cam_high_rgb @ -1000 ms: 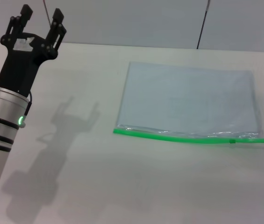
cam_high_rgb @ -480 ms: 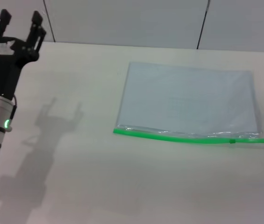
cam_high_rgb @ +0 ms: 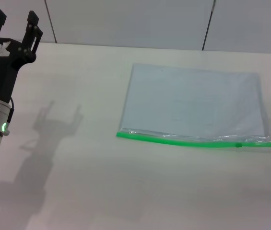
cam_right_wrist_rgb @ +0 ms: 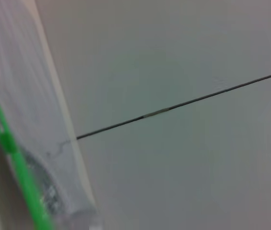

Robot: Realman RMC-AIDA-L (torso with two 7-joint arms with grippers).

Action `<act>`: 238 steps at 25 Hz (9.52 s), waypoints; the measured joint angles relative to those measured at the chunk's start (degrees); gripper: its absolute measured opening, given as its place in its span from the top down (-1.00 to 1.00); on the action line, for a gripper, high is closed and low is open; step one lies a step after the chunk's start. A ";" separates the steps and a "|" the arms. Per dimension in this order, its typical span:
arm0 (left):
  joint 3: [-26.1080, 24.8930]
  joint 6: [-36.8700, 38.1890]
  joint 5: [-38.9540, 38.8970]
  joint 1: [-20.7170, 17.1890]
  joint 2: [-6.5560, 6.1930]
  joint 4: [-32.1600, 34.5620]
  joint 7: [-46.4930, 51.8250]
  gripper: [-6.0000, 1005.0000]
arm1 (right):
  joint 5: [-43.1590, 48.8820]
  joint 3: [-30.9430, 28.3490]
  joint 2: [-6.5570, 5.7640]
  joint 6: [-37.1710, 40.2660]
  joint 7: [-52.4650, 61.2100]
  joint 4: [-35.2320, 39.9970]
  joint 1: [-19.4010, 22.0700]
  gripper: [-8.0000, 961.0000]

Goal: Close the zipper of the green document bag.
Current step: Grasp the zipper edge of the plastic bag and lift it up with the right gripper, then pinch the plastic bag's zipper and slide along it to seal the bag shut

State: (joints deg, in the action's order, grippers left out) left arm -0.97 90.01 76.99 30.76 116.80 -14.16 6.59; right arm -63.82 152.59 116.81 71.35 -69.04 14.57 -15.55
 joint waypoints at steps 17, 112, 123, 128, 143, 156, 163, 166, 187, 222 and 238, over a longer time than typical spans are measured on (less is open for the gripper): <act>0.00 0.08 0.00 0.00 0.00 0.01 0.09 -0.47 | 0.49 2.03 0.08 -5.75 -10.10 0.11 -0.38 -0.82; 16.37 -22.92 24.09 11.86 0.76 -4.09 -24.53 -0.46 | -0.08 9.47 -0.27 -17.50 -12.84 12.52 -13.47 0.85; 15.62 -24.20 23.72 11.81 0.89 -5.71 -36.70 -0.46 | 0.30 9.78 -0.27 -17.11 -13.16 14.58 -13.92 0.84; 14.20 -24.18 23.72 11.48 0.89 -6.27 -40.57 -0.46 | 0.49 10.03 -0.27 -16.98 -13.18 14.71 -13.91 0.83; 12.27 -24.25 23.76 11.39 0.88 -6.50 -44.30 -0.46 | 0.73 10.88 -0.27 -16.86 -13.23 15.66 -13.94 0.82; 12.79 -24.28 24.26 11.32 0.96 -7.18 -47.48 0.03 | 0.72 10.88 -0.27 -17.14 -13.23 15.67 -14.08 0.80; 12.75 -24.28 24.30 11.32 0.97 -7.29 -49.04 0.28 | 0.71 10.88 -0.27 -17.26 -13.23 15.66 -14.27 0.79; 12.76 -24.28 24.34 11.34 0.97 -7.28 -49.08 0.37 | 0.72 10.88 -0.27 -17.28 -13.23 15.66 -14.28 0.79; 12.84 -25.54 24.43 11.50 0.97 -7.29 -49.13 0.62 | 0.73 11.86 -0.26 -17.32 -13.23 15.56 -14.71 0.76; 12.21 -27.13 24.54 11.32 0.97 -7.98 -50.33 0.82 | 0.18 11.08 -0.27 -17.11 -12.80 15.07 -14.53 0.72; 10.51 -27.22 24.53 10.48 0.97 -7.99 -50.33 0.82 | -0.08 6.47 -0.41 -16.62 -12.61 13.56 -12.92 0.70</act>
State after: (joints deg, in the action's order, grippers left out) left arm 9.54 62.79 101.52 41.24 117.77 -22.15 -43.74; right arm -63.90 159.06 116.41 54.74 -81.65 28.13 -28.47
